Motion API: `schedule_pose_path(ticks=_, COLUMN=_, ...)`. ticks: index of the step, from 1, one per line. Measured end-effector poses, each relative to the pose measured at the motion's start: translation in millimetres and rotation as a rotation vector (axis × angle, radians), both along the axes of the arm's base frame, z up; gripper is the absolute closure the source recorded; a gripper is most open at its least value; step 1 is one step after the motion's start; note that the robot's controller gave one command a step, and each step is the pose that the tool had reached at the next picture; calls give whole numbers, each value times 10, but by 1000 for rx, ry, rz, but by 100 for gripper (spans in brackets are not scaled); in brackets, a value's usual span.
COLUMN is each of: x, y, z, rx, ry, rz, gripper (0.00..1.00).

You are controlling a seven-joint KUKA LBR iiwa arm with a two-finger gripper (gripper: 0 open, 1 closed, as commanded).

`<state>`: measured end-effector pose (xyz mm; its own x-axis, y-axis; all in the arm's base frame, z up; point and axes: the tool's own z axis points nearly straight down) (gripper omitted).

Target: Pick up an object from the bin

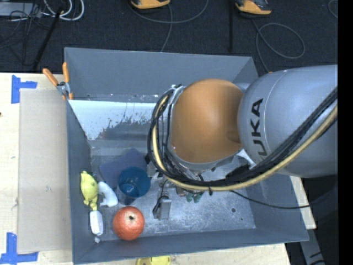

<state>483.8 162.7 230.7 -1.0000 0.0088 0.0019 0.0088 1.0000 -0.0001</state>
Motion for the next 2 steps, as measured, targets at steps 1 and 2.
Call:
schedule_pose_path(ticks=1, x=0, y=1, z=0, rx=0, ry=0, rz=0, gripper=0)
schedule_pose_path(ticks=2, x=176, y=11, z=-320, rx=3, ry=-7, rz=-50, gripper=0)
